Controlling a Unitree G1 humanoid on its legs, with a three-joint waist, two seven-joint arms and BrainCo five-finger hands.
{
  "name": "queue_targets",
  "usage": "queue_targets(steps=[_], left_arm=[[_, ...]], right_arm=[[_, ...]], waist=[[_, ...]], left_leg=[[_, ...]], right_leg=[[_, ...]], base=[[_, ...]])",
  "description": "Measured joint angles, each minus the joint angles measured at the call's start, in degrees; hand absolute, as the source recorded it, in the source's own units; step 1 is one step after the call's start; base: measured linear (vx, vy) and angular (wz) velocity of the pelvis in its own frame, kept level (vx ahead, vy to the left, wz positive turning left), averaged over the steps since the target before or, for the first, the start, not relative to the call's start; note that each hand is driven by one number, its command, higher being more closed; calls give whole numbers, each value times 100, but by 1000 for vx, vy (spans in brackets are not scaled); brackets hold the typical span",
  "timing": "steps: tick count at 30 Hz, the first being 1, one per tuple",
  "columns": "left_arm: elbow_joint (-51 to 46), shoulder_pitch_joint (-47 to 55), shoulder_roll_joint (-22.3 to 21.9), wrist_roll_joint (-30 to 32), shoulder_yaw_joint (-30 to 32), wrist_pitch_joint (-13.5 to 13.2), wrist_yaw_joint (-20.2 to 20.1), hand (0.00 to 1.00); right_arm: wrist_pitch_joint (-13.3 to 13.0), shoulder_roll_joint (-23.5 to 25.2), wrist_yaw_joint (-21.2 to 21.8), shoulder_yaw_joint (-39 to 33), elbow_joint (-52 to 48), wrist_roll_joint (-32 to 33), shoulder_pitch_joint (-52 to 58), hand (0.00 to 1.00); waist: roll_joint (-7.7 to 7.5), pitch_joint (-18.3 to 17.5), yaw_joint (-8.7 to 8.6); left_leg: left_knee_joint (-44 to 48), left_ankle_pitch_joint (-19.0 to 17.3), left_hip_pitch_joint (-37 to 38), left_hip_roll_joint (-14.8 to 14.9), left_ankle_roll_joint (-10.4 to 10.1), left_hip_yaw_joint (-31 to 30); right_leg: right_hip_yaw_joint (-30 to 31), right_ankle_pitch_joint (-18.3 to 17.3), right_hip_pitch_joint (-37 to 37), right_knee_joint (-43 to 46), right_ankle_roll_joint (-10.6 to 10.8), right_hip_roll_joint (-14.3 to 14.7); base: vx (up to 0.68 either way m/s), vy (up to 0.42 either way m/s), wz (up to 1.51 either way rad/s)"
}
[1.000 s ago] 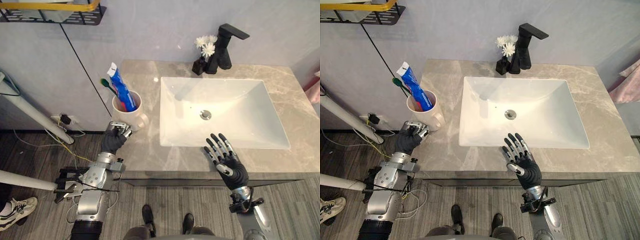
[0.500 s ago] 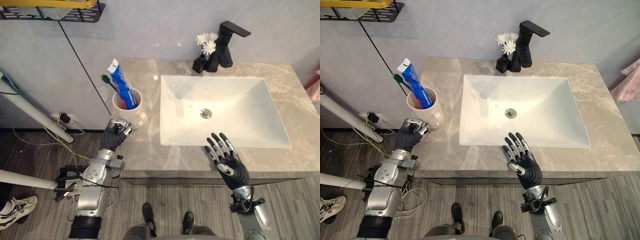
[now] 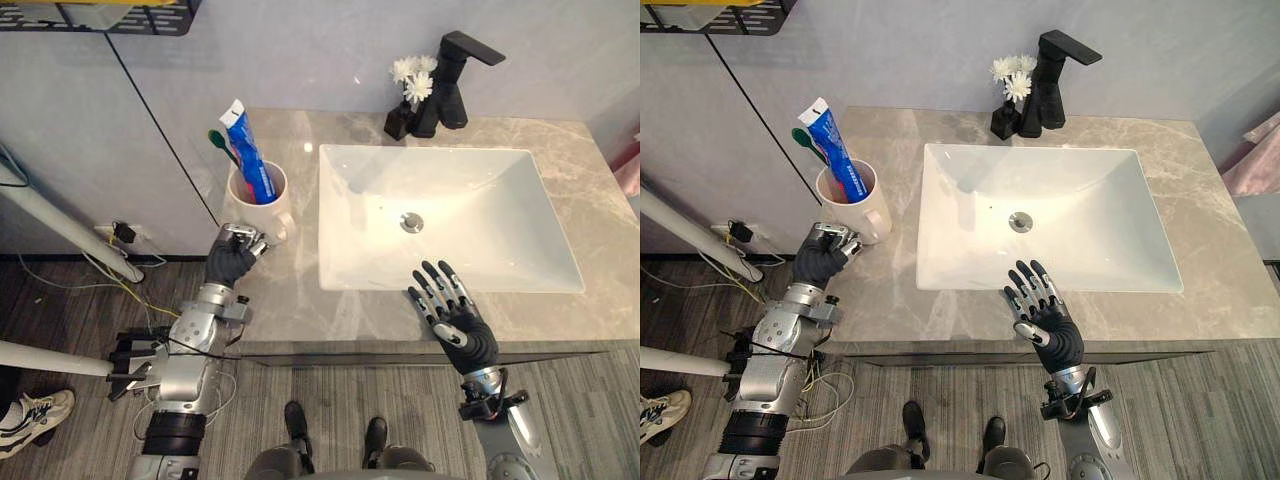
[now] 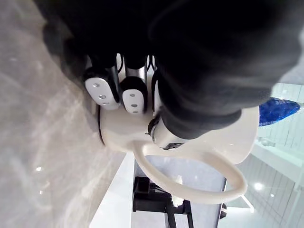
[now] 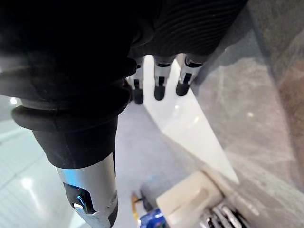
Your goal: Organize washtable
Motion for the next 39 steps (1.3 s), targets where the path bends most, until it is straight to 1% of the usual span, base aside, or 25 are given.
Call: queue_targets(steps=[6,14,16,22,28,35,39], left_arm=[[102,-274,-2,3,-18,36,152,100],[343,-623,-3,116,-20,112,378,100],[449,-755,-2,193,-18,119,419,100],[658,-1112,2,211,-13,218,604,100],[842,-1502,3,209,-7,249,667,100],[1216,-1987,19,207,0,355,836,100],[1452,-2277,165,203,3,366,896,100]], right_arm=[[8,-1,-8,0,-160,0,1,0],[10,-38,-36,19,-176,0,-5,0],[9,-82,-108,17,-180,1,-2,0],[7,-95,-121,16,-229,1,-1,0],[2,-94,-127,12,-355,2,3,0],[2,-93,-145,10,-373,-1,11,0],[-30,-94,-186,-12,-392,0,34,0]], waist=[[-1,141,-21],[-4,143,-32],[-5,144,-40],[-7,211,-122],[-9,276,-142],[-5,282,-251],[11,296,-268]], left_leg=[[-1,-27,38,2,-11,78],[0,-34,26,6,12,172],[1,-42,26,4,17,217],[1,-48,23,6,24,260],[2,-47,-29,13,27,321],[2,-49,-31,19,28,326],[0,-54,-45,29,35,379]], right_leg=[[119,27,-15,1,7,-3],[210,41,-103,0,10,-3],[268,57,-104,-1,13,-4],[300,74,-123,-3,6,-6],[380,95,-211,-6,3,3],[392,99,-213,-12,-1,12],[440,123,-253,-11,-5,19]], base=[[-16,13,-9],[-4,5,-6],[17,3,-11],[-10,2,-3],[-1,-3,-6],[0,0,0],[-31,-3,-7]])
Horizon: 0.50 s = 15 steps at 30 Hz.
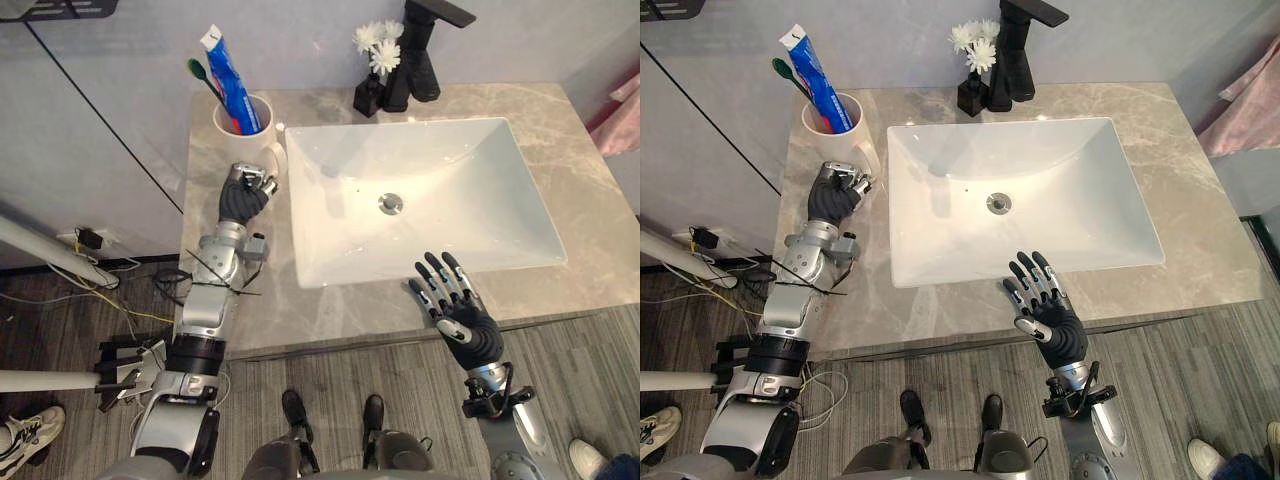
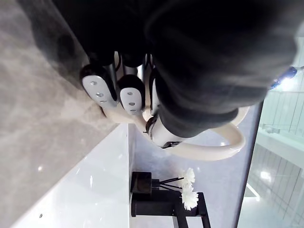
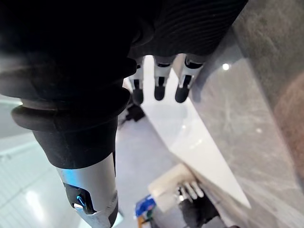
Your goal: Organize washtable
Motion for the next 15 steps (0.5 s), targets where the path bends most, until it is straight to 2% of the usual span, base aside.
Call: queue_targets(steps=[9,15], left_arm=[[453,-608,229,-184,72,0,237,100],[591,-837,294,-227,82,-1,325,100]], right_arm=[[-180,1,-49,-69,-4,-2,34,0],[-186,1,-55,-96,-21,-2,36,0]], waist=[[5,61,-5],[7,69,-2]], left_leg=[[1,3,-29,5,1,21],[2,3,-27,3,2,4]], right_leg=[[16,17,-39,1,-3,5],[-5,21,-27,0,-6,4]], base=[[-6,-1,-1],[0,0,0]])
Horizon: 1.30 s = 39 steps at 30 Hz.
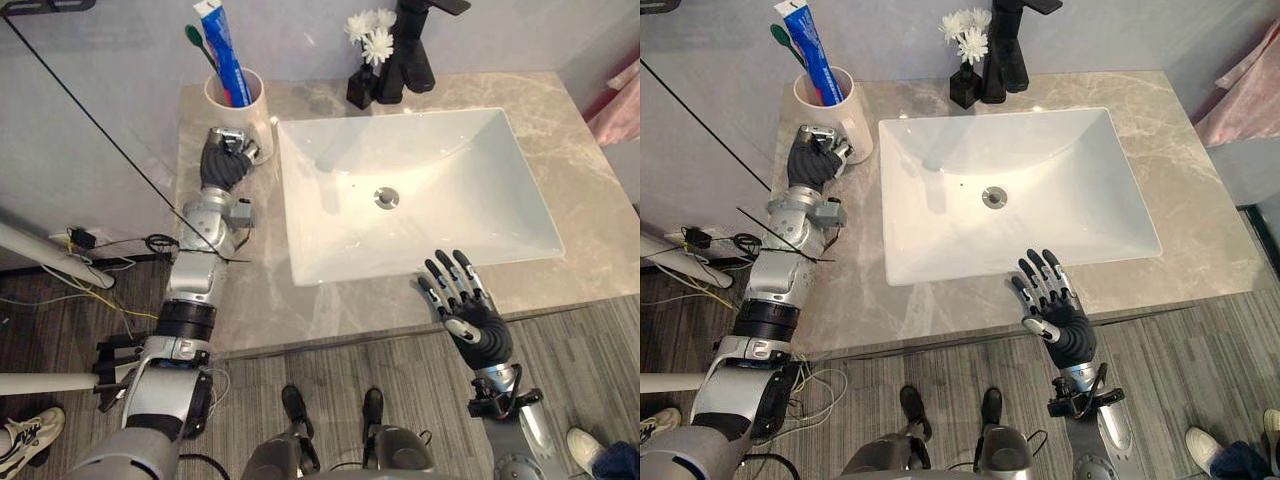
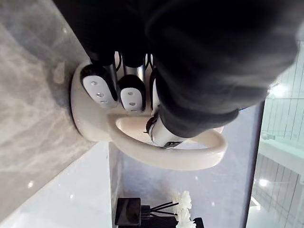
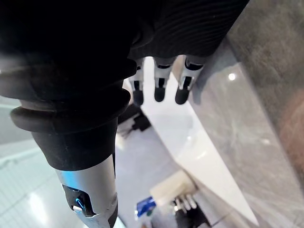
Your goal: Organize washtable
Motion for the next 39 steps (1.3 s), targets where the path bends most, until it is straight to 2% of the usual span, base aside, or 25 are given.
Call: queue_targets(steps=[4,9,10,14,16,20,25,30,33,39], left_arm=[[-562,383,-29,-22,-6,-6,-41,100],[-2032,2072,-346,-392,42,-50,-318,100],[-2328,2522,-479,-545,91,-51,-401,0],[-3252,3634,-800,-918,520,-187,-626,0],[-3744,4230,-976,-1187,896,-371,-746,0],[-4184,5150,-1324,-1535,1295,-596,-945,0],[-4297,6256,-1876,-1821,1363,-641,-1374,0],[-3622,6942,-2287,-2022,1363,-621,-1622,0],[-3114,7331,-2546,-2110,1309,-494,-1657,0],[-1862,7425,-2567,-2251,1126,-385,-1743,0]], right_arm=[[2,32,-19,-15,1,-1,-12,0],[8,133,-152,-375,55,-2,-112,0],[6,172,-167,-526,126,-3,-135,0],[-36,384,-238,-1041,293,-1,-129,0],[-157,489,-265,-1345,491,-2,-118,0],[-252,734,-259,-1786,668,-20,53,0],[-239,1050,-290,-2348,1152,-277,441,0],[-45,1398,-394,-2329,1742,-765,1160,0],[17,1448,-397,-1920,1813,-1095,1559,0],[-19,1422,-512,-1347,2032,-1528,1733,0]], waist=[[29,16,-5],[131,8,28],[162,-2,32],[289,-81,138],[400,-201,158],[540,-420,179],[506,-609,178],[518,-659,164],[510,-740,160],[360,-955,199]], left_leg=[[0,0,42,-11,1,-53],[0,1,119,-37,2,-177],[0,0,164,-43,2,-221],[-1,1,221,-48,1,-303],[-4,1,279,-71,1,-390],[-13,-1,439,-104,-2,-489],[-37,-22,555,-92,-33,-542],[-40,-49,646,-71,-60,-447],[-40,-121,753,-29,-43,-247],[-37,-199,871,68,-91,8]], right_leg=[[-35,-1,66,-18,0,-6],[-193,-2,236,-83,1,-20],[-242,-3,307,-94,2,-23],[-335,-8,410,-104,3,-22],[-456,-41,499,-113,8,-41],[-575,-115,702,-105,52,-107],[-623,-147,833,-96,45,-101],[-555,-174,880,-77,27,-98],[-449,-226,888,5,18,-97],[-473,-439,869,239,81,-112]], base=[[0,0,4],[2,-5,14],[4,-4,17],[-19,-2,13],[-31,7,20],[-20,18,15],[-14,6,8],[-26,10,-9],[-1,14,-25],[15,-1,-14]])
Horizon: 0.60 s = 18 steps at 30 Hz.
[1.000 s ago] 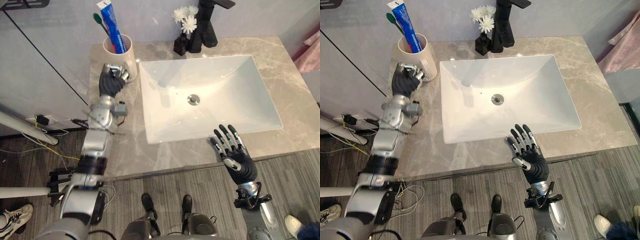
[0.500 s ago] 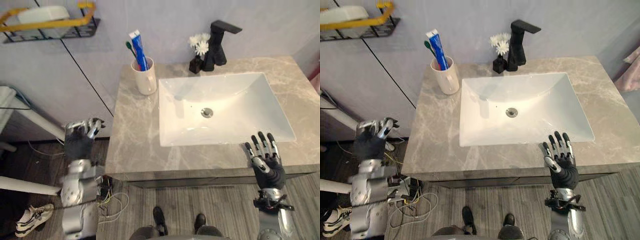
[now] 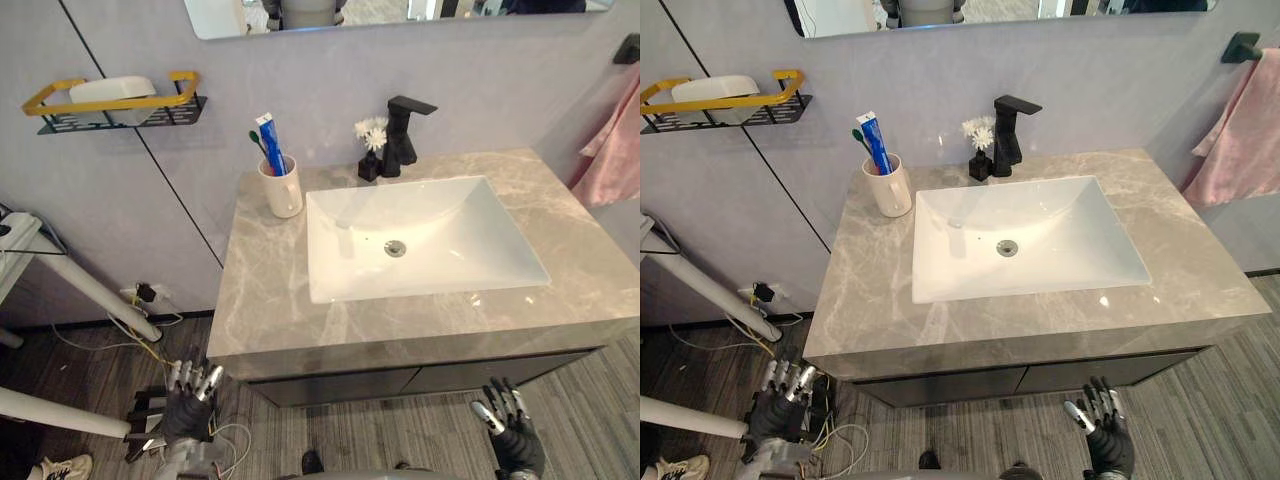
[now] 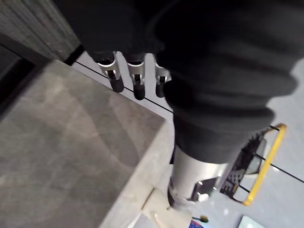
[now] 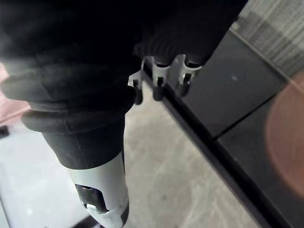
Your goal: Organize washtable
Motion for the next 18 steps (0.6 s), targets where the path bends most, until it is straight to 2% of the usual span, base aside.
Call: queue_targets(steps=[6,9,13,18], left_arm=[[1397,-37,7,53,-7,165,3,0],[2301,-196,14,338,-14,213,136,0],[3051,-591,17,899,-99,103,510,0],[3357,-940,108,1177,-396,-44,711,0]], right_arm=[[-10,-24,-127,-5,792,101,30,0],[-5,-44,-309,-34,1458,217,-62,0],[-16,-71,-590,-82,2066,367,-295,0],[-148,-71,-760,-130,2350,466,-536,0]], waist=[[-37,-88,107],[-60,-155,159],[-87,-192,225],[-43,-240,245]], left_leg=[[3,-99,73,31,-42,120],[1,-125,101,37,-88,151],[-2,-155,274,24,-137,170],[-3,-160,285,10,-145,79]], right_leg=[[5,-70,16,94,19,-9],[-7,-90,26,166,-1,-23],[-20,-214,133,289,-19,-60],[-62,-249,160,284,-31,-62]], base=[[82,-2,-7],[132,-2,-4],[91,-4,-3],[41,-13,5]])
